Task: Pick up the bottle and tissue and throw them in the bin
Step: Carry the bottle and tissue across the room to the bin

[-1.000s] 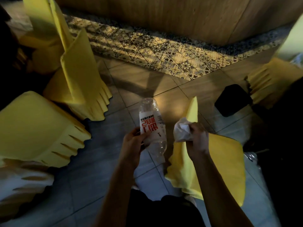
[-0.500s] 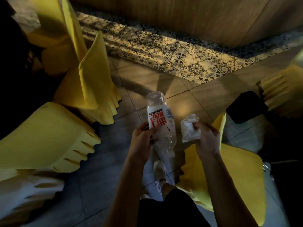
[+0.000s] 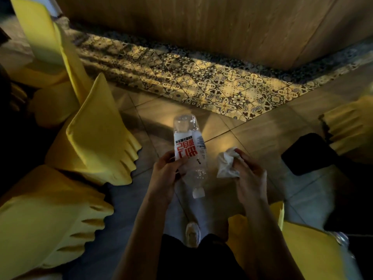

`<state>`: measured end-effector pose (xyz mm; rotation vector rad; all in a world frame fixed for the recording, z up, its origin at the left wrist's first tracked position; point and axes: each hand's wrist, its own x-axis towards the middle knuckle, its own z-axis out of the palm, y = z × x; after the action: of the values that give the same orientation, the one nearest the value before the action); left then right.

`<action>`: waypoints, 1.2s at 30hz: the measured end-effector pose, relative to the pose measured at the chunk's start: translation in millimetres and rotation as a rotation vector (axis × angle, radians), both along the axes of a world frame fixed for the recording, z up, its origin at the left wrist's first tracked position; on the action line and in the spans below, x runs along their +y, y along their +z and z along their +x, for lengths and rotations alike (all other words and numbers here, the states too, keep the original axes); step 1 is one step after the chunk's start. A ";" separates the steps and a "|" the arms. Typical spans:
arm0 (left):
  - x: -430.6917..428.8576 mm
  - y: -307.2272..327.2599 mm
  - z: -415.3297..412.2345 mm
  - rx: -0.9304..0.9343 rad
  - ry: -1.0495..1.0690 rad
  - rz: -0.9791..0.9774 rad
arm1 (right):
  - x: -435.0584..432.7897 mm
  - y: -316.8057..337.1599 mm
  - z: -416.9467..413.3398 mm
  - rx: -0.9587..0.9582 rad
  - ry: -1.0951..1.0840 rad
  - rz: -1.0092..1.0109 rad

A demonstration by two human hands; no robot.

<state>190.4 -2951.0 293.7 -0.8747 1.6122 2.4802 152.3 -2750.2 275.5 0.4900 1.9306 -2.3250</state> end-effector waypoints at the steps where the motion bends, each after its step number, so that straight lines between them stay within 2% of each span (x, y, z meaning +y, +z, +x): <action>1: -0.2 1.0 -14.3 0.003 -0.004 -0.009 | 1.3 2.9 -12.8 0.005 -0.003 0.008; 12: 7.5 -4.3 -175.7 -0.034 -0.157 -0.087 | 28.9 7.9 -140.1 0.126 -0.085 0.030; 18: 7.8 0.6 -293.7 -0.006 -0.305 -0.166 | 45.2 0.4 -225.0 0.079 -0.259 0.232; 21: 12.1 13.3 -352.5 0.049 -0.376 -0.221 | 42.0 4.9 -268.7 0.032 -0.342 0.176; 27: 31.8 26.0 -461.4 0.084 -0.476 -0.245 | 40.5 26.0 -346.1 0.060 -0.455 0.130; 31: 49.2 22.0 -515.8 0.104 -0.585 -0.378 | 48.4 24.9 -382.9 0.026 -0.530 0.119; 36: 85.4 15.3 -565.6 0.124 -0.676 -0.351 | 74.8 17.3 -414.9 -0.015 -0.612 0.117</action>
<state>-375.2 -2865.6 309.1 -0.1305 1.9920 1.8421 -262.6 -2675.4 292.8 1.2604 2.1435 -2.5111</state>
